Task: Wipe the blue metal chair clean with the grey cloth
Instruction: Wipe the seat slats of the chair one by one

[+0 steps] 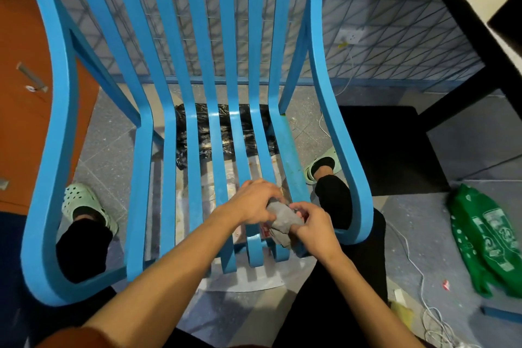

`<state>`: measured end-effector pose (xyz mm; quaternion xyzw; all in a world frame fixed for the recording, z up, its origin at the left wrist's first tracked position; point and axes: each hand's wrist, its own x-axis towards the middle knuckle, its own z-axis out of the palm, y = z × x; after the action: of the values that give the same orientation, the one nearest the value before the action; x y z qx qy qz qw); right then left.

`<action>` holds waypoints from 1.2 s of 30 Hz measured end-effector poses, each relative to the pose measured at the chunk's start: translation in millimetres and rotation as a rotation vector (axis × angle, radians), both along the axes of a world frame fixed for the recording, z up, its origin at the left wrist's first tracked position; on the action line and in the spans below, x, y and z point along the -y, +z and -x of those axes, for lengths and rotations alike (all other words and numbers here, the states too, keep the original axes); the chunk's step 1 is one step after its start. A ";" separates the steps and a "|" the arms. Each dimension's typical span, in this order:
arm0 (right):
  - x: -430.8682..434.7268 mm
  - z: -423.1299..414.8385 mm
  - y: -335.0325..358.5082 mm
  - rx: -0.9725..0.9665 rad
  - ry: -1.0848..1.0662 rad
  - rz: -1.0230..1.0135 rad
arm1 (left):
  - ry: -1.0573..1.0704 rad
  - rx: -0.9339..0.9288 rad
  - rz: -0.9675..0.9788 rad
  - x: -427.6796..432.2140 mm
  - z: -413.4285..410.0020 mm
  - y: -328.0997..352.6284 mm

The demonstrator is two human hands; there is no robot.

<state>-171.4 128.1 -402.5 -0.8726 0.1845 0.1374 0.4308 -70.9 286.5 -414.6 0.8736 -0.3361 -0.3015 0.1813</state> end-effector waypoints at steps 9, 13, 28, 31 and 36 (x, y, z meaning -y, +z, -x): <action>-10.5 -2.7 7.8 0.033 -0.128 -0.335 | 0.658 -0.113 0.238 -5.4 21.2 0.8; -18.3 -1.5 4.2 0.120 -0.162 -0.417 | 1.008 -0.391 0.417 -7.8 31.1 13.7; -16.7 -21.6 -23.3 0.256 0.266 0.175 | 1.194 -0.976 0.656 -30.4 40.2 7.2; -13.9 -49.6 -31.4 0.334 0.332 0.347 | 1.091 -0.524 0.524 -38.3 31.0 -3.3; -27.1 -64.0 -49.5 0.189 0.396 0.299 | 0.842 -0.067 0.344 -48.5 22.1 -29.3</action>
<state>-107.3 155.2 -452.0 -0.9546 -0.0126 0.1082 0.2774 -93.0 335.0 -443.8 0.8812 0.0090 -0.1692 0.4414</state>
